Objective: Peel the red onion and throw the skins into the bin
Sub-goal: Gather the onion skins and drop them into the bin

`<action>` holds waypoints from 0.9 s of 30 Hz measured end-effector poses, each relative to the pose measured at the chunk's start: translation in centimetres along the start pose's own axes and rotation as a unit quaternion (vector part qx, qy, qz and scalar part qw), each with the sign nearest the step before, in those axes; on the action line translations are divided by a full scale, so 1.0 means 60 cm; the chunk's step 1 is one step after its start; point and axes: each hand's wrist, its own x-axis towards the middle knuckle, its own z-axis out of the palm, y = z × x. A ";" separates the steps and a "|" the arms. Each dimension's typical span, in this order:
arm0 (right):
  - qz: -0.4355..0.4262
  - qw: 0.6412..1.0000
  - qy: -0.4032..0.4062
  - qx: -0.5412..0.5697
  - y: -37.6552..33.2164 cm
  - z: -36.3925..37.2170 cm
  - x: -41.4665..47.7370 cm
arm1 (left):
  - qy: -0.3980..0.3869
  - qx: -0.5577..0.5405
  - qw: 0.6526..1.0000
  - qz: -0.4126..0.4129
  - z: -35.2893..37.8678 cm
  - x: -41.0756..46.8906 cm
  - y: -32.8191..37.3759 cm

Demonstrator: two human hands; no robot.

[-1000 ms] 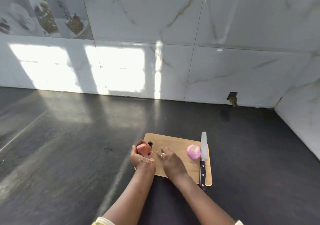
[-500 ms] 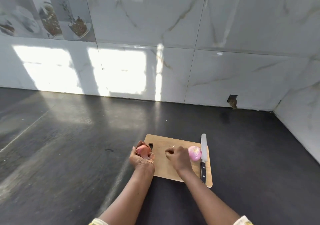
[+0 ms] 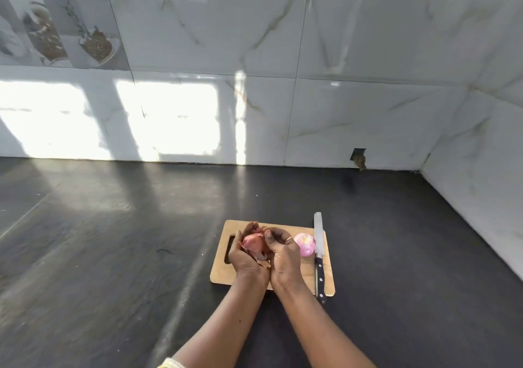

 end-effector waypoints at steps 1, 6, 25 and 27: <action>-0.013 1.000 0.002 0.008 -0.003 -0.001 -0.002 | -0.013 0.011 1.000 -0.006 0.002 -0.003 -0.003; -0.045 0.996 0.026 0.078 -0.027 -0.020 -0.016 | -0.070 0.078 0.993 -0.051 0.019 -0.029 -0.029; -0.302 0.890 0.319 0.124 -0.178 -0.335 -0.229 | -0.286 0.410 0.828 -0.253 -0.015 -0.271 -0.364; -0.314 0.863 0.368 0.143 -0.172 -0.391 -0.260 | -0.294 0.438 0.804 -0.276 -0.040 -0.310 -0.404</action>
